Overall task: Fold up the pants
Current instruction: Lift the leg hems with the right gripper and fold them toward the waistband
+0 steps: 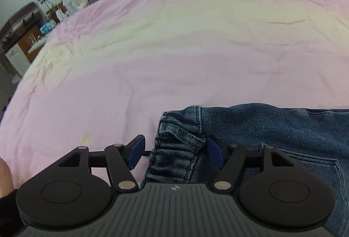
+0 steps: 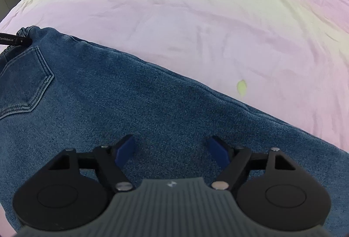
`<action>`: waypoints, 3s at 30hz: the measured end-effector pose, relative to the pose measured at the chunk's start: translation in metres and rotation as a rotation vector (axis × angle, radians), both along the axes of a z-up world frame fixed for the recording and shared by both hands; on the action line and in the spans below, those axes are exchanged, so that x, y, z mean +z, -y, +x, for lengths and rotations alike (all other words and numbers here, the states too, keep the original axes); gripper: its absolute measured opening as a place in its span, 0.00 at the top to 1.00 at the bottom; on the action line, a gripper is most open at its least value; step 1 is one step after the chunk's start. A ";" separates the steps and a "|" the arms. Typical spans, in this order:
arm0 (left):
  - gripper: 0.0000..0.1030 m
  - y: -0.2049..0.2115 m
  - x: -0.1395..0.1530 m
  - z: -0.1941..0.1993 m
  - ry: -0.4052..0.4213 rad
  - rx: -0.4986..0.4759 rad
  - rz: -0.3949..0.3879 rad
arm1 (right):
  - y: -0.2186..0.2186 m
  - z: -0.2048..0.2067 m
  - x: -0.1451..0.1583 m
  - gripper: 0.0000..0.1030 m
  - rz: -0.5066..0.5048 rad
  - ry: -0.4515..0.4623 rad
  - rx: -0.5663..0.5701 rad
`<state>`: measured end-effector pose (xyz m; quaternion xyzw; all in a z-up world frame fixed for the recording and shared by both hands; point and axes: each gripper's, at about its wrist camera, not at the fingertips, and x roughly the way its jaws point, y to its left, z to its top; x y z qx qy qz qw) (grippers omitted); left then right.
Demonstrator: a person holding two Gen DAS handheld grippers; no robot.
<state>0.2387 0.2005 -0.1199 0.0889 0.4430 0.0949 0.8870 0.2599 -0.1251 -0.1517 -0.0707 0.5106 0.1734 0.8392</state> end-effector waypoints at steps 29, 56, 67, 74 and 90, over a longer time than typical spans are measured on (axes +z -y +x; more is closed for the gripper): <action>0.32 0.250 0.019 -0.126 -0.045 -0.404 -0.482 | 0.390 -0.159 0.020 0.26 0.271 -0.100 -0.915; 0.64 0.357 -0.019 -0.106 -0.216 -0.622 -0.604 | 0.476 -0.195 -0.044 0.68 0.856 -0.037 -1.279; 0.69 0.408 -0.038 -0.116 -0.275 -0.678 -0.517 | 0.469 -0.184 0.002 0.93 0.723 0.048 -1.177; 0.74 0.416 -0.048 -0.124 -0.266 -0.657 -0.417 | 0.419 -0.161 0.071 0.94 0.570 0.169 -0.962; 0.70 0.221 0.044 -0.116 -0.025 -0.373 -0.550 | 0.175 -0.104 0.181 0.93 0.197 0.343 -0.370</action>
